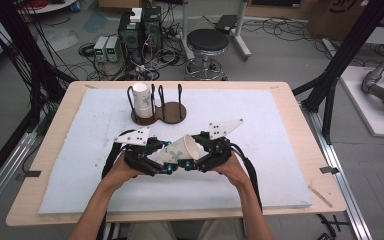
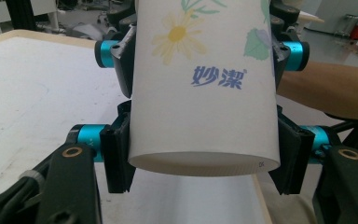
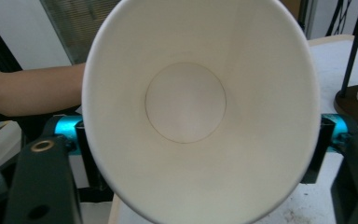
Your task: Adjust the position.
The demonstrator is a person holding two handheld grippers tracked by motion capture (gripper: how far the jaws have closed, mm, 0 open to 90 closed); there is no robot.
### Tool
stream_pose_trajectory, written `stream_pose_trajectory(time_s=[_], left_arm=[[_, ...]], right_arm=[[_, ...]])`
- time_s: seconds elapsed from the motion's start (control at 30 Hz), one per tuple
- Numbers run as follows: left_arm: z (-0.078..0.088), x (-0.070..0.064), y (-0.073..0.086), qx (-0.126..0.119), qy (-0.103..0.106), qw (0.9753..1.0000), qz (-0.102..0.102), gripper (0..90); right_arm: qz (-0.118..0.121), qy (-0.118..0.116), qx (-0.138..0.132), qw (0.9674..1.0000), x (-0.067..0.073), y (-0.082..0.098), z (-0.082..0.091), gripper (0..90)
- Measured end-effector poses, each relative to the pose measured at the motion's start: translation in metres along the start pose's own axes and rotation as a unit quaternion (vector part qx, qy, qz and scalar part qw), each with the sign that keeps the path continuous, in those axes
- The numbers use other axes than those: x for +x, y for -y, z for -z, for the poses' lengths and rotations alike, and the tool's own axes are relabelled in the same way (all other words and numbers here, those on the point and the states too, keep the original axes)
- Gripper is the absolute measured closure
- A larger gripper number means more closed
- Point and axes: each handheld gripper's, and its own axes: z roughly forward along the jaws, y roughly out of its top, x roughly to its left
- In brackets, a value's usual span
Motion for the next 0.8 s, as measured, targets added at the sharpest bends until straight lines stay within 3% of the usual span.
stream_pose_trajectory(time_s=[0.57,0.6,0.63,0.67,0.7,0.8], left_arm=[[0.0013,0.0001,-0.0002,0.002,-0.001,1.0000,-0.005,35.5],[0.0011,0.0001,-0.0002,0.001,-0.003,1.0000,-0.002,33.3],[0.0007,0.0002,-0.0001,0.000,-0.009,1.0000,0.005,20.7],[0.0002,0.0011,0.0002,-0.001,-0.010,0.9999,0.014,20.7],[-0.0008,0.0019,0.0005,0.000,-0.015,0.9996,0.025,1.9],[-0.0014,0.0013,0.0007,-0.001,-0.012,0.9997,0.020,1.7]], right_arm=[[0.000,-0.013,0.000,0.9999,-0.0007,0.0002,0.0002,32.1],[0.003,-0.011,-0.002,0.9999,-0.0010,0.0001,0.0004,32.4],[0.002,-0.014,-0.002,0.9999,0.0003,-0.0002,0.0006,32.8],[0.002,-0.014,-0.002,0.9999,0.0003,-0.0002,0.0006,32.8],[0.004,-0.010,-0.006,0.9999,0.0005,-0.0005,0.0008,32.9],[0.000,-0.009,-0.004,1.0000,0.0000,-0.0003,0.0016,32.9]])
